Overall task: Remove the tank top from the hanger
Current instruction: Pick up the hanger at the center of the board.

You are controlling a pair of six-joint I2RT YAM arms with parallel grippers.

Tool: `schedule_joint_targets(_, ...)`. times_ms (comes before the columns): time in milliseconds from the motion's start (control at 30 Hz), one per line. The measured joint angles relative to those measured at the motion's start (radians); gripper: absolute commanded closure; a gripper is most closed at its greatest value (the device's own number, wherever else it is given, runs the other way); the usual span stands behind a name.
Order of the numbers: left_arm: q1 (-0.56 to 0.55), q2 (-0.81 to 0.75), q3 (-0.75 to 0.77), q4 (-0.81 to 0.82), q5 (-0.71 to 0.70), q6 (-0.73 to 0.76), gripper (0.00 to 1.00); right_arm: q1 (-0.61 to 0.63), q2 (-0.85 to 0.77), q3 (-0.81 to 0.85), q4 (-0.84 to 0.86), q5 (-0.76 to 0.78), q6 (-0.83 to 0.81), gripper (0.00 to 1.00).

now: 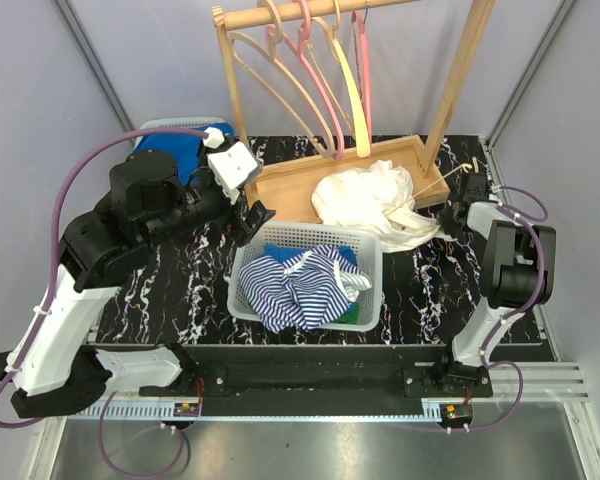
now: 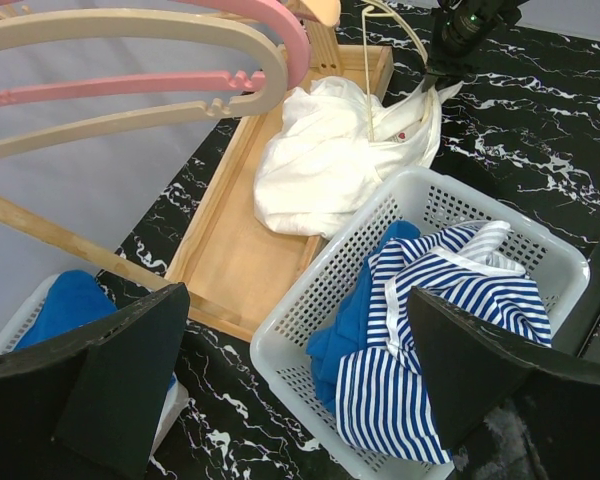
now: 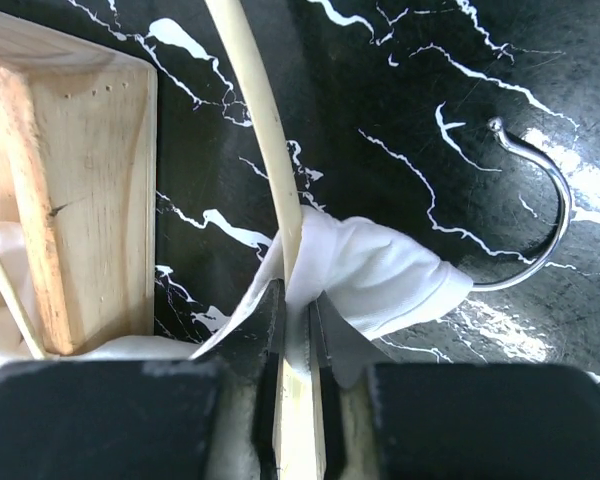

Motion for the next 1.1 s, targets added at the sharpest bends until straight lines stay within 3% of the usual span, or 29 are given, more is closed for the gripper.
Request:
schedule_joint_targets(200, 0.0, -0.014, 0.0, 0.0, 0.0, -0.003, 0.01, 0.016, -0.048, -0.004, -0.024, 0.033, -0.023, 0.98)
schedule_joint_targets(433, 0.0, -0.018, 0.0, 0.0, 0.008, -0.008, 0.01, 0.051, -0.357, -0.001, -0.018, 0.125, -0.167, 0.99)
schedule_joint_targets(667, 0.0, -0.018, 0.0, 0.0, 0.012, -0.01, 0.01, 0.052, -0.541, 0.132, 0.083, 0.151, -0.455, 1.0)
schedule_joint_targets(833, 0.0, -0.017, 0.0, 0.0, 0.014, -0.01, 0.01, 0.064, -0.628, 0.151, 0.191, 0.102, -0.748, 1.0)
schedule_joint_targets(1100, 0.0, -0.011, 0.0, 0.0, 0.019, -0.009, 0.01, 0.082, -0.658, 0.36, 0.2, -0.001, -1.09, 1.0)
